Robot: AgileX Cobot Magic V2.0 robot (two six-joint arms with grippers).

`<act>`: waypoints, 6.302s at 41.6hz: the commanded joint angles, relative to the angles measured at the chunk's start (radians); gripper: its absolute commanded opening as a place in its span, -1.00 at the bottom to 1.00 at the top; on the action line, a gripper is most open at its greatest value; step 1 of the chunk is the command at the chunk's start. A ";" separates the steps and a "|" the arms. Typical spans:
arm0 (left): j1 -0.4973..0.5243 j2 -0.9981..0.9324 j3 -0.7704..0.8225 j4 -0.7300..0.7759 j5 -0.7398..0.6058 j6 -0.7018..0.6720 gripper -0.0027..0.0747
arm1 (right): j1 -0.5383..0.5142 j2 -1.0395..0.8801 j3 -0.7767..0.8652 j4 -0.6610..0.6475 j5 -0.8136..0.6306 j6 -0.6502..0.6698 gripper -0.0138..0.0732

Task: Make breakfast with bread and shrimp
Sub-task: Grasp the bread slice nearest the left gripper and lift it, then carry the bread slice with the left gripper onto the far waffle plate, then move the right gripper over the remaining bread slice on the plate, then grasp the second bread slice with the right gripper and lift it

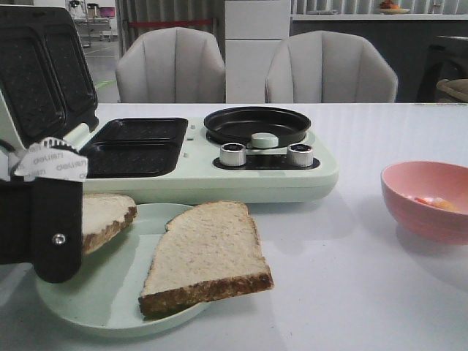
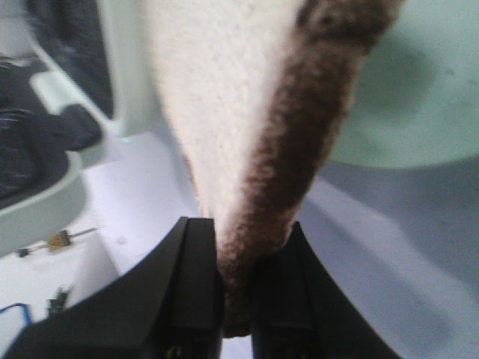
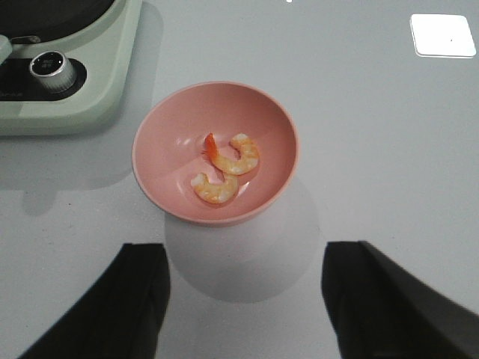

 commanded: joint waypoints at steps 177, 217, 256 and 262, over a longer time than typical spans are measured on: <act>0.329 -0.884 -0.364 -1.749 -0.189 1.023 0.36 | -0.001 0.003 -0.027 0.014 -0.068 -0.007 0.57; 0.329 -0.908 -0.346 -1.749 -0.231 1.023 0.36 | 0.507 0.660 -0.135 0.797 -0.088 -0.286 0.57; 0.329 -0.908 -0.346 -1.749 -0.231 1.023 0.36 | 0.501 1.087 -0.488 0.793 -0.027 -0.319 0.43; 0.329 -0.908 -0.346 -1.749 -0.231 1.023 0.36 | 0.501 1.096 -0.488 0.793 -0.022 -0.319 0.02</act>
